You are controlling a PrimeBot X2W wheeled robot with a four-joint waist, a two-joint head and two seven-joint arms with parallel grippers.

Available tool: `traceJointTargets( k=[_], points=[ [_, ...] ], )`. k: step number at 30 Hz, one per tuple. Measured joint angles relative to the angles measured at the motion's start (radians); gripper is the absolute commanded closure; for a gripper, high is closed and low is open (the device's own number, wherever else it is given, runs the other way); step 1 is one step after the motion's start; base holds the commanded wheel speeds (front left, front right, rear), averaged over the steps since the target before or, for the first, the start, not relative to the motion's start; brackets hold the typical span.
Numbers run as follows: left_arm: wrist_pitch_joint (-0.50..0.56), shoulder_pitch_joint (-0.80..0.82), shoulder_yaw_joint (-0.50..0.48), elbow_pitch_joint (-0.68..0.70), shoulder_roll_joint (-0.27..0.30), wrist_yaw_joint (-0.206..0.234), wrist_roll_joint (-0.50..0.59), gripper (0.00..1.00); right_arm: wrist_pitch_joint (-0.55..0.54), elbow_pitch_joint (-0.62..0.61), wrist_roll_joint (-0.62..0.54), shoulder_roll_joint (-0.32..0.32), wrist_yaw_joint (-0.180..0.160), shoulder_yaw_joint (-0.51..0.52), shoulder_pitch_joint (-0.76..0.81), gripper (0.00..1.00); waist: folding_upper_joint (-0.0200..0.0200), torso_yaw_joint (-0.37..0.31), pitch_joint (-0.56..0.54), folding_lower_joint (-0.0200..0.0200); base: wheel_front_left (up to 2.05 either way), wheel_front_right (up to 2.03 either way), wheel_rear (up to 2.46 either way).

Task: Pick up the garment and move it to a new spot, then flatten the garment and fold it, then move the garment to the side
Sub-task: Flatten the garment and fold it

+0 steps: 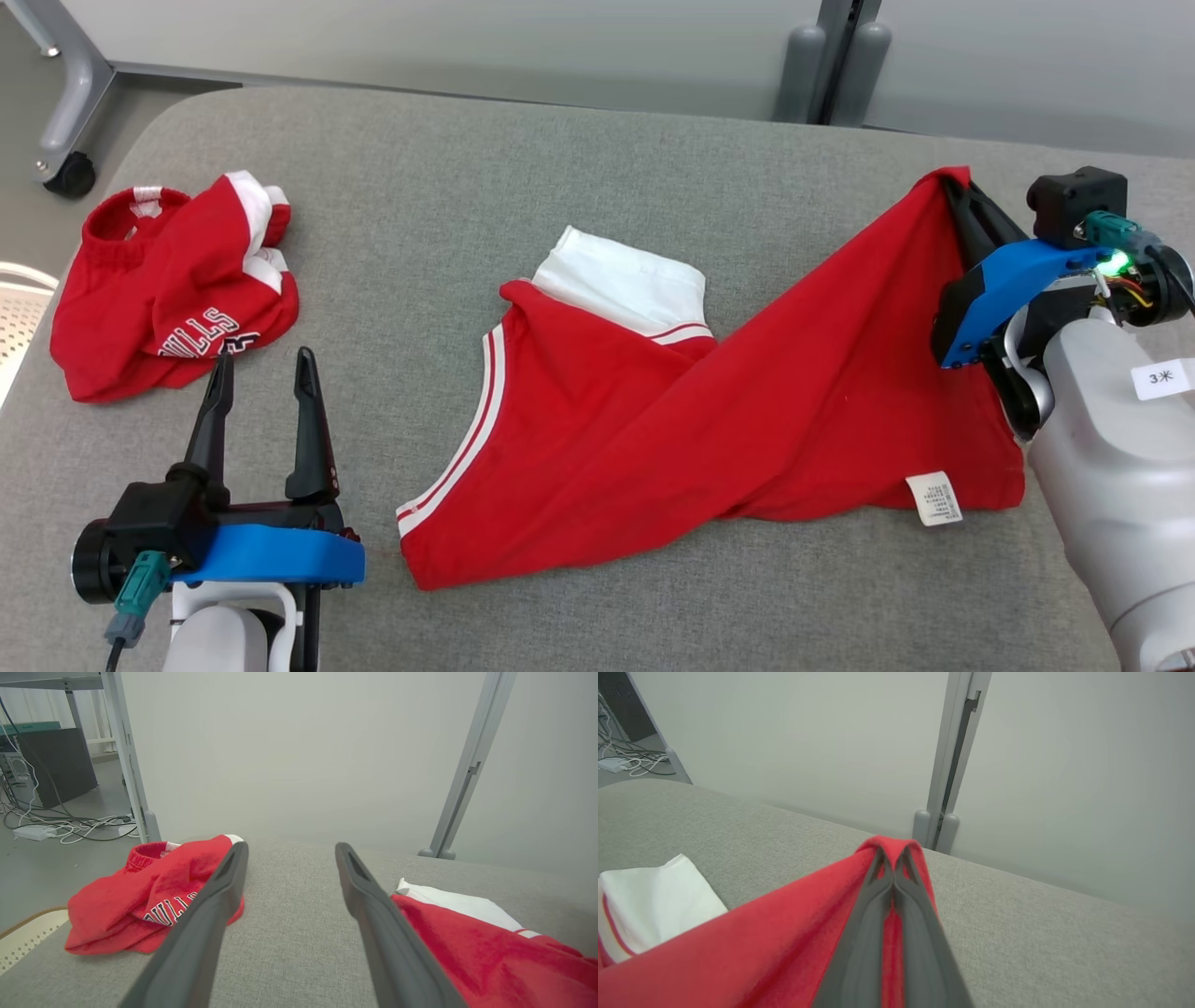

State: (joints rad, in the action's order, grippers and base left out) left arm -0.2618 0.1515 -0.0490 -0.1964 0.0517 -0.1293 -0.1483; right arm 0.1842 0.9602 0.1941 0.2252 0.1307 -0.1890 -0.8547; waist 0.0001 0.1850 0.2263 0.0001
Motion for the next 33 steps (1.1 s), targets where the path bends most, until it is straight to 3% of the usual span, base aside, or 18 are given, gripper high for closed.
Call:
traceJointTargets(
  k=[1,3,4,9,14,23,29,33],
  points=[
    [0.0,0.001,0.001,-0.001,0.0,0.0,0.0,0.0,0.009,0.035,0.0,-0.001,0.0,0.001,-0.015,0.95,0.0001,0.003,0.004,0.0,0.0,0.0,0.0],
    [0.0,0.004,0.001,-0.003,0.0,0.0,-0.002,0.0,0.027,0.096,-0.004,-0.007,0.0,-0.001,-0.036,0.24,0.0001,0.005,0.008,0.0001,0.0,0.0,0.0],
    [0.0,0.007,0.001,-0.005,0.0,0.0,-0.002,0.0,0.038,0.116,-0.004,-0.012,0.0,-0.002,-0.043,0.0,0.0,0.005,0.008,0.0,0.0,0.0,0.0],
    [0.0,0.007,-0.004,-0.013,0.0,0.0,0.001,0.0,0.073,0.135,0.026,-0.019,0.0,-0.011,-0.053,0.0,0.0001,-0.013,-0.007,-0.0001,0.0,0.0,0.0],
    [0.0,-0.017,-0.033,-0.01,0.0,0.0,0.011,0.0,0.077,-0.104,0.086,0.013,0.0,0.008,0.059,0.0,0.0,-0.054,-0.039,-0.0002,0.0,0.0,0.0],
    [0.0,-0.063,-0.061,0.004,0.0,0.0,0.022,0.0,0.078,-0.524,0.104,0.029,0.0,0.122,0.441,0.0,0.0,-0.116,-0.089,-0.0002,0.0,0.0,0.0],
    [0.0,-0.084,-0.067,0.019,0.0,0.0,0.026,0.0,0.078,-0.667,0.078,-0.014,0.0,0.162,0.708,0.0,0.0,-0.137,-0.098,-0.0003,0.0,0.0,0.0],
    [0.0,-0.088,-0.073,0.025,0.0,0.0,0.027,0.0,0.062,-0.722,0.066,-0.021,0.0,0.156,0.756,0.0,0.0,-0.155,-0.088,-0.0001,0.0,0.0,0.0]
  ],
)
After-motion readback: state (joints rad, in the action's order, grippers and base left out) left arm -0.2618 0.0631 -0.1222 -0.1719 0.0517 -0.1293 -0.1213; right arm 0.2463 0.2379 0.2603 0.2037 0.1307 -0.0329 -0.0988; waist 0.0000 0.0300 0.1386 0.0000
